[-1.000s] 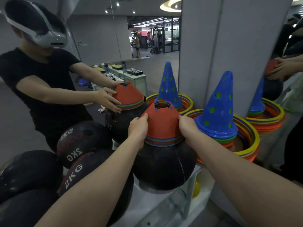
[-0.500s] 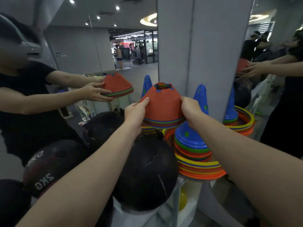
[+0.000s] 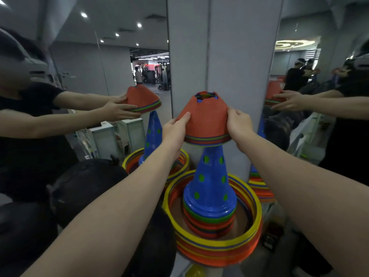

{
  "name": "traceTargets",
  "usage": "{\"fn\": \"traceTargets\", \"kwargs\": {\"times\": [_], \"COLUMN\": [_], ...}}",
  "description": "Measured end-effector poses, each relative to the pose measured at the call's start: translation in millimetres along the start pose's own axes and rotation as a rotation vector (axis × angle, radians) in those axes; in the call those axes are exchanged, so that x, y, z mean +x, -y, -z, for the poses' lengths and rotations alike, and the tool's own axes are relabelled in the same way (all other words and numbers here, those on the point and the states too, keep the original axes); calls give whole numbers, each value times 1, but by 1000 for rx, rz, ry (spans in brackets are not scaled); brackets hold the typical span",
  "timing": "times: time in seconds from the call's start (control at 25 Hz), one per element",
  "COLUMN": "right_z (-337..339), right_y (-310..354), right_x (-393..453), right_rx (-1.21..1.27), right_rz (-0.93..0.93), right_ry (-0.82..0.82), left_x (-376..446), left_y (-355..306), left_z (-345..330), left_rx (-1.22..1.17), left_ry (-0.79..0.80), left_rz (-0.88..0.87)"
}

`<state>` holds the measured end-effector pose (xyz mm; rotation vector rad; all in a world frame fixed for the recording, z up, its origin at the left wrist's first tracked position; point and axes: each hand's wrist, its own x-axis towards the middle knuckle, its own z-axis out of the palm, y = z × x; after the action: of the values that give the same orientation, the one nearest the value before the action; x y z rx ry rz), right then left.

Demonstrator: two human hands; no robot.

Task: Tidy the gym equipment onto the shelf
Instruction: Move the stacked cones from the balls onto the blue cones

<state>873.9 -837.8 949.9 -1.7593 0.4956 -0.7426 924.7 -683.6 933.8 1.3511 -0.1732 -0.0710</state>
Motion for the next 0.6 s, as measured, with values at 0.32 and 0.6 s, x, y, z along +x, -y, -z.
{"fn": "traceTargets", "kwargs": {"times": [0.32,0.6], "right_z": [-3,-14], "right_y": [-109,-154], "right_x": [39,33], "right_rx": [-123,-193], "right_rz": [-212,-174], "right_ry": [108,132], "left_x": [29,17], "left_y": [96,119], "left_z": [-26,-19], "left_rx": [103,125], "left_ry": [-24,-40], "left_rz": [198,210]}}
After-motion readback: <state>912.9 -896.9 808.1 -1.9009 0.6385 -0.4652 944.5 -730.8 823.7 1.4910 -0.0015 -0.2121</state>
